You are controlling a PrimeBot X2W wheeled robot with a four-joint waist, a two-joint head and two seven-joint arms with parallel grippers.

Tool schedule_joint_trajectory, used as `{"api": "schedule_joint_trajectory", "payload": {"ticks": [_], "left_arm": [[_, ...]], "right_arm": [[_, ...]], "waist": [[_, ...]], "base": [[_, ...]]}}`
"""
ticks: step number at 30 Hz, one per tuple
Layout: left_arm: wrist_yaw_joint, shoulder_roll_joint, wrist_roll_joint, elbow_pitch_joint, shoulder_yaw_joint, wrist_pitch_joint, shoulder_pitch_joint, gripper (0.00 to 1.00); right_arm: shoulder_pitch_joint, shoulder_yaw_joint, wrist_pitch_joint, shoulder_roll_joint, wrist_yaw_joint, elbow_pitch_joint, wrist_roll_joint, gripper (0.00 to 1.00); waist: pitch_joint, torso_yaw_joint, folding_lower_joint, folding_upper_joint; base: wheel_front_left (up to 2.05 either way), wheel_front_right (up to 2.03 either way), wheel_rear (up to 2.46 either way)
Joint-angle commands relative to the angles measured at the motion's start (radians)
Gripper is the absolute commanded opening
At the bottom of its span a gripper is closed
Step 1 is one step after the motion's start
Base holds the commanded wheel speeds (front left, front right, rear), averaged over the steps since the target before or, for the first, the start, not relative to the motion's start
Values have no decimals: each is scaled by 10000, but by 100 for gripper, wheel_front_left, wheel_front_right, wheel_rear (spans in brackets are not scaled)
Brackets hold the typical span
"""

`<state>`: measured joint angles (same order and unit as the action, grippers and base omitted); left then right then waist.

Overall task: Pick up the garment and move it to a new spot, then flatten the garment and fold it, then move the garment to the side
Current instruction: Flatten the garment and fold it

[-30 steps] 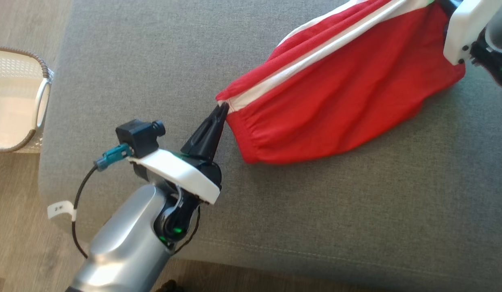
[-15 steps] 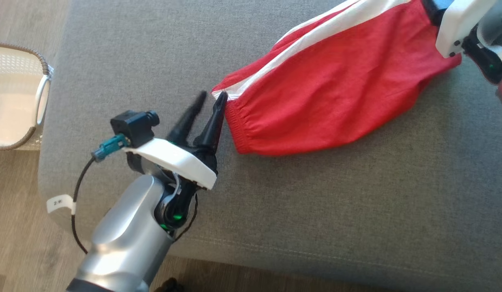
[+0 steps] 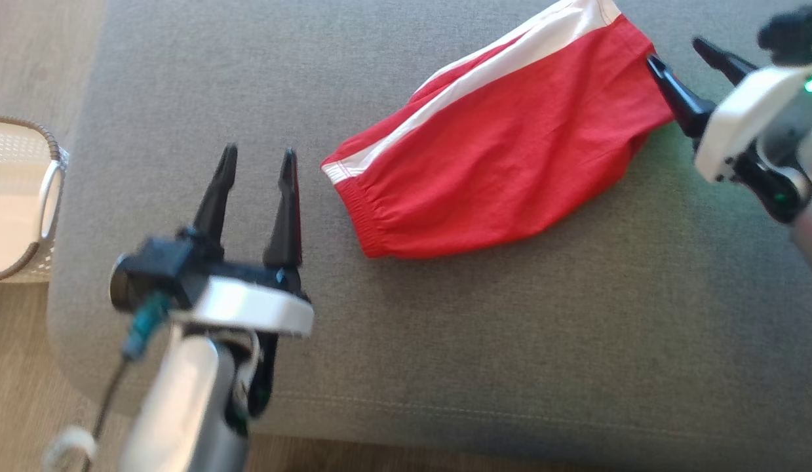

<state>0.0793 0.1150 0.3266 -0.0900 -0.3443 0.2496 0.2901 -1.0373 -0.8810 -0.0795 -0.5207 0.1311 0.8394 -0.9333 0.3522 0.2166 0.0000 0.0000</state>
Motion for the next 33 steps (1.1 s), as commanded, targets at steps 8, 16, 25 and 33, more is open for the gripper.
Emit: {"api": "schedule_joint_trajectory", "payload": {"ticks": [8, 16, 25, 33], "left_arm": [[759, -413, -1782, 1437, 192, 121, -1327, 100], [614, -626, -1328, 1360, -117, 122, -1466, 100], [677, -645, -1368, 1375, -68, 122, -1431, 100], [645, -646, -1707, 1323, 60, 122, -1415, 100]], "right_arm": [[-241, 76, 105, -459, -4, 767, -70, 100], [-773, -278, 784, -142, -4, 2777, 631, 100], [-406, -957, 1918, 313, -4, 3424, 704, 33], [-673, -246, 970, 266, -4, 4002, 157, 0]], "waist": [[1, 881, 0, 0], [261, 1849, 0, 0], [143, 1852, 0, 0], [59, 1228, 0, 0]], "base": [[0, 0, 0], [0, 0, 0], [0, 0, 0], [0, 0, 0]]}}
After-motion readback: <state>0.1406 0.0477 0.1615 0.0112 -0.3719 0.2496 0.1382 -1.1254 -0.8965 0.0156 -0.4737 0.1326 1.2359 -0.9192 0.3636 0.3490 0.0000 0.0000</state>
